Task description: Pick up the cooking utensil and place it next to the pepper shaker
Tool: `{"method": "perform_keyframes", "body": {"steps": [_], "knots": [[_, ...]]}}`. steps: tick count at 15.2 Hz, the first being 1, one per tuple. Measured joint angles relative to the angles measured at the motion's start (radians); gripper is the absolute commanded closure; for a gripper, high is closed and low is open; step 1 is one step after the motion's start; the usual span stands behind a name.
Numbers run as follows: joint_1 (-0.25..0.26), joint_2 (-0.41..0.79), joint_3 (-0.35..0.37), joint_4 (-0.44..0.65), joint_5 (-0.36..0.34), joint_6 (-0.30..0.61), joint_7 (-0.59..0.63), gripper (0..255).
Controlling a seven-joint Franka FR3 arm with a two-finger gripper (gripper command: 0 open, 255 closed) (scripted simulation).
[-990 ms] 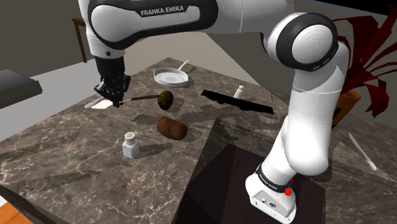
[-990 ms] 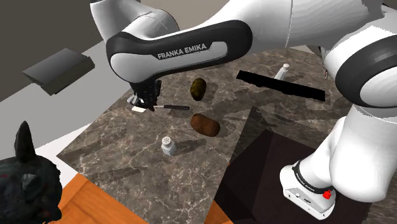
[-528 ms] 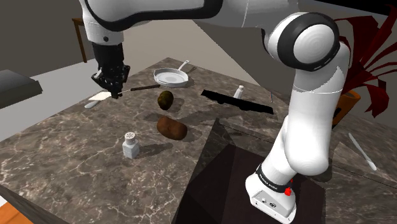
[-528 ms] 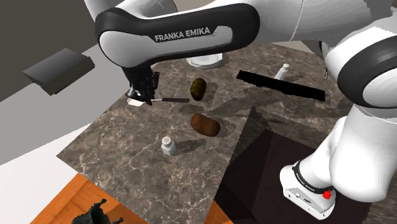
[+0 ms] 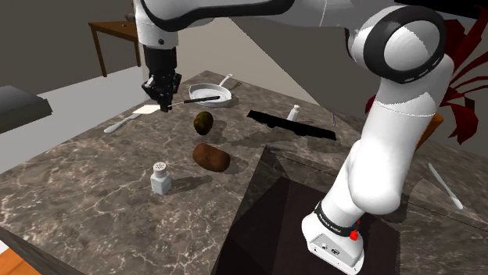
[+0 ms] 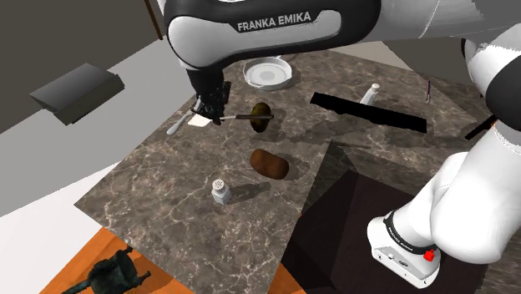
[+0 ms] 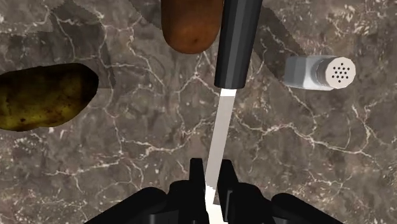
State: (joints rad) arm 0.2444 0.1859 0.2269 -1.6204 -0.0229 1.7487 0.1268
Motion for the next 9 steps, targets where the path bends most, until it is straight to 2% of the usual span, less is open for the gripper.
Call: {"method": "perform_keyframes", "body": {"steps": [9], "knots": [[-0.113,-0.201,-0.086,-0.25,0.033,0.052,-0.204,255]]}}
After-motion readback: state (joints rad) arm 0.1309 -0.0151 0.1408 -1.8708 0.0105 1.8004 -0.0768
